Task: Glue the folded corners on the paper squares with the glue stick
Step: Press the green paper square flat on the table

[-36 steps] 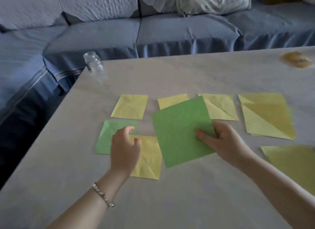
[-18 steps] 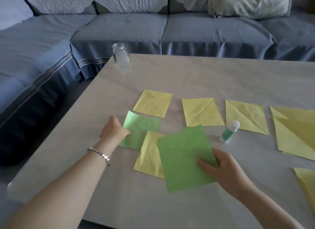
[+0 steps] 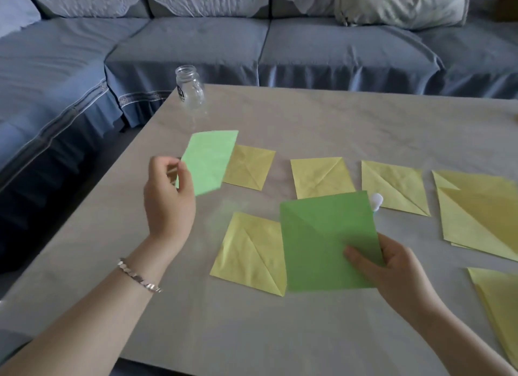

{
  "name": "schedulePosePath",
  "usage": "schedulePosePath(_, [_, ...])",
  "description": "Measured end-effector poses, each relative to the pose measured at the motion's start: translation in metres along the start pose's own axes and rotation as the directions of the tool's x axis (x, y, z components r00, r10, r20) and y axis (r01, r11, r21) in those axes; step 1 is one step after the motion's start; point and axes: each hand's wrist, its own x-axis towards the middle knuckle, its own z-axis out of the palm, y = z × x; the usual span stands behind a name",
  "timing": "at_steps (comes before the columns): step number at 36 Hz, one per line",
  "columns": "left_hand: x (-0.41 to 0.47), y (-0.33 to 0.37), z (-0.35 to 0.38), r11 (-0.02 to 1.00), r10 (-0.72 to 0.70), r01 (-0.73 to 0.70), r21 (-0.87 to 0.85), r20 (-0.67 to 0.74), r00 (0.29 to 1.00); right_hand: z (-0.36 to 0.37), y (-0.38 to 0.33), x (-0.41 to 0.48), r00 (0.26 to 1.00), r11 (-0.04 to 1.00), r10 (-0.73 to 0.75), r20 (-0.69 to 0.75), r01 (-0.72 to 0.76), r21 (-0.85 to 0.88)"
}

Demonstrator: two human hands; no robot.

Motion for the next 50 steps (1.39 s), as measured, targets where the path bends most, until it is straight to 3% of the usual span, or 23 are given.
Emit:
schedulePosePath(3, [-0.015, 0.030, 0.001, 0.991, 0.065, -0.055, -0.120, 0.082, 0.994, -0.013, -0.002, -0.007, 0.994, 0.998, -0.044, -0.096, 0.048, 0.044])
schedulePosePath(7, [-0.051, 0.057, 0.013, 0.959, -0.068, 0.140, -0.248, 0.281, 0.957, -0.039, -0.003, -0.018, 0.968, 0.994, -0.074, -0.241, 0.091, 0.062])
schedulePosePath(11, [-0.102, 0.066, 0.031, 0.917, -0.148, 0.304, -0.260, 0.485, 0.862, -0.062, 0.002, -0.030, 0.941, 0.985, -0.040, -0.336, 0.094, 0.146])
schedulePosePath(18, [-0.173, 0.068, 0.058, 0.892, -0.201, 0.428, -0.144, 0.721, 0.663, -0.089, 0.024, -0.053, 0.923, 0.982, 0.029, -0.385, 0.045, 0.182])
schedulePosePath(26, [-0.195, 0.066, 0.056, 0.981, -0.056, 0.175, -0.085, 0.737, 0.673, -0.094, 0.055, -0.065, 0.916, 0.988, 0.146, -0.373, -0.116, 0.102])
schedulePosePath(31, [-0.198, 0.051, 0.052, 0.994, 0.109, -0.069, -0.085, 0.703, 0.703, -0.079, 0.066, -0.067, 0.926, 0.987, 0.158, -0.343, -0.150, 0.053])
schedulePosePath(41, [-0.203, 0.042, 0.053, 0.982, 0.187, -0.107, -0.155, 0.729, 0.659, -0.048, 0.074, -0.063, 0.931, 0.977, 0.129, -0.343, -0.179, -0.119])
schedulePosePath(50, [-0.200, 0.037, 0.060, 0.907, 0.370, -0.398, -0.134, 0.706, 0.604, -0.036, 0.076, -0.061, 0.947, 0.965, 0.142, -0.290, -0.197, -0.171])
